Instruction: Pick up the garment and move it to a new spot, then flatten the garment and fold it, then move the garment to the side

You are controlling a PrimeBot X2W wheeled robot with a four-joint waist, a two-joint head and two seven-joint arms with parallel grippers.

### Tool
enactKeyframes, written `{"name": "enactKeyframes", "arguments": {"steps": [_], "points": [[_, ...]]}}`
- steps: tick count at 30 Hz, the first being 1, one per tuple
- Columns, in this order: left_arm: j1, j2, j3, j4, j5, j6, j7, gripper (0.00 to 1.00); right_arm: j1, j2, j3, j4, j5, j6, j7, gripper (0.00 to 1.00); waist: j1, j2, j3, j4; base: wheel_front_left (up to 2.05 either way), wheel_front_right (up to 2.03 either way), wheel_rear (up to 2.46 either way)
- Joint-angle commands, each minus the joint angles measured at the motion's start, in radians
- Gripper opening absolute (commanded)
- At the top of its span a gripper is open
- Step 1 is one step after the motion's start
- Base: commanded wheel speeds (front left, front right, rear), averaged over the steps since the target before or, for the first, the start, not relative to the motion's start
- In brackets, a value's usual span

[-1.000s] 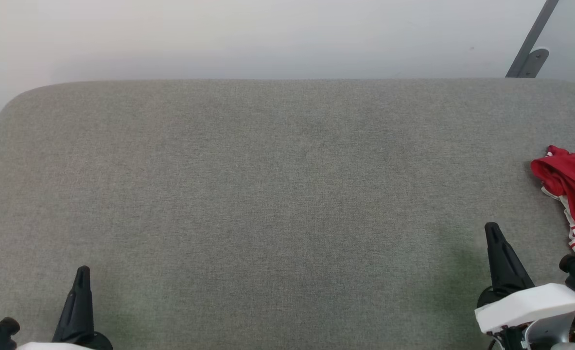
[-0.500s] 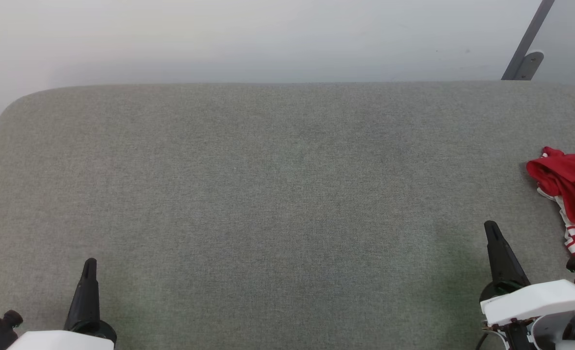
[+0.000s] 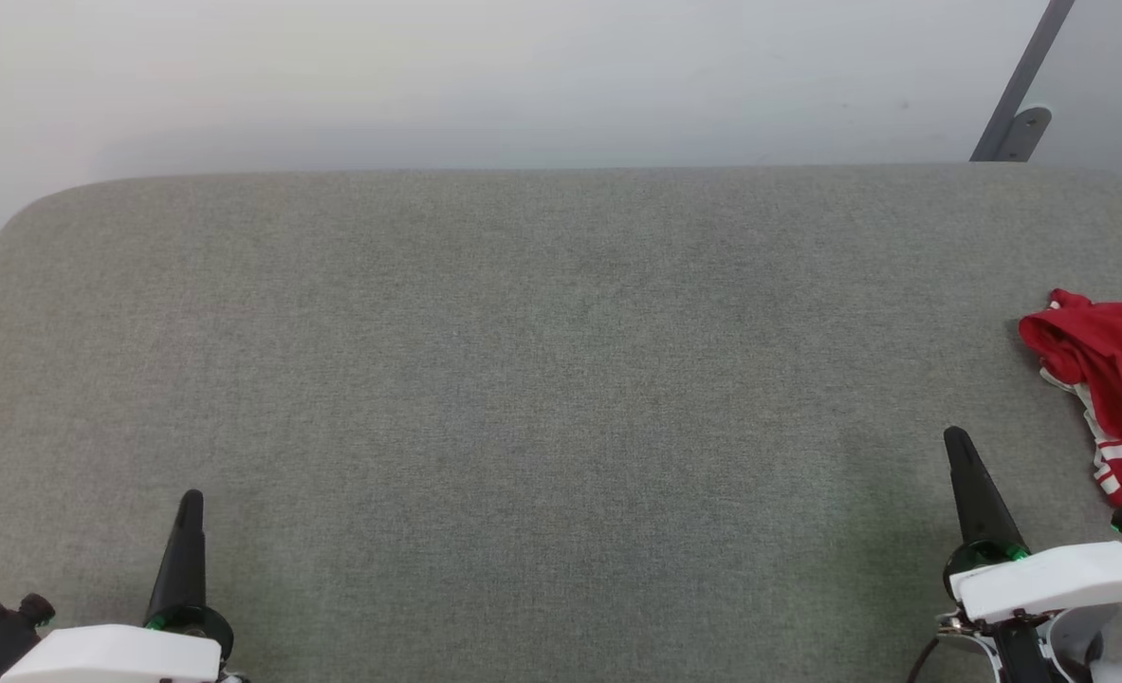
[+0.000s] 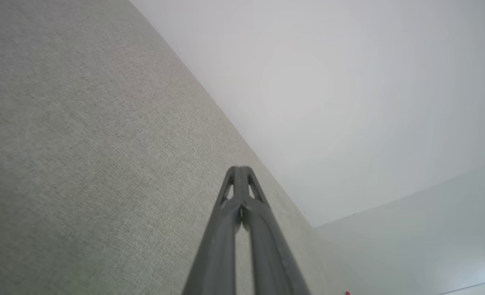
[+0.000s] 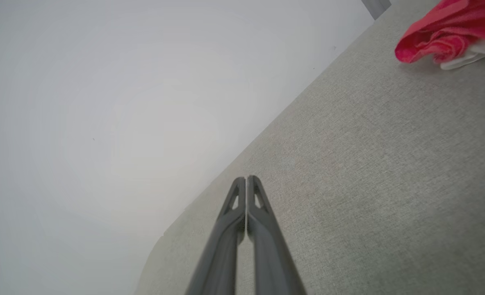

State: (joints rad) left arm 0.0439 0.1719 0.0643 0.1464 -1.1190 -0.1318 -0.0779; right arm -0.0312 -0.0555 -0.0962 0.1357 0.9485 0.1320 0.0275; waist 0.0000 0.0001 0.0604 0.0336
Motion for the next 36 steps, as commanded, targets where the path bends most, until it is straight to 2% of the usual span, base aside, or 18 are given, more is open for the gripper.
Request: {"name": "enactKeyframes", "arguments": {"steps": [1, 19, 36], "points": [[-0.021, 0.004, 0.007, -0.004, -0.022, 0.001, 0.008, 0.00, -0.020, -0.003, -0.001, -0.005, 0.029, -0.001, 0.006, 0.00, 0.0000, -0.0001, -0.001, 0.000, 0.00, 0.00, 0.00], [-0.067, -0.030, 0.014, 0.028, -0.179, 0.001, 0.062, 0.00, -0.041, -0.002, -0.005, 0.031, 0.233, -0.001, 0.030, 0.00, 0.0000, -0.0001, -0.015, -0.009, 0.00, 0.00, 0.00], [-0.096, -0.058, 0.021, 0.052, -0.292, 0.001, 0.102, 0.00, -0.053, -0.001, -0.008, 0.057, 0.380, -0.001, 0.049, 0.00, 0.0000, -0.0001, -0.027, -0.016, 0.00, 0.00, 0.00]]}}
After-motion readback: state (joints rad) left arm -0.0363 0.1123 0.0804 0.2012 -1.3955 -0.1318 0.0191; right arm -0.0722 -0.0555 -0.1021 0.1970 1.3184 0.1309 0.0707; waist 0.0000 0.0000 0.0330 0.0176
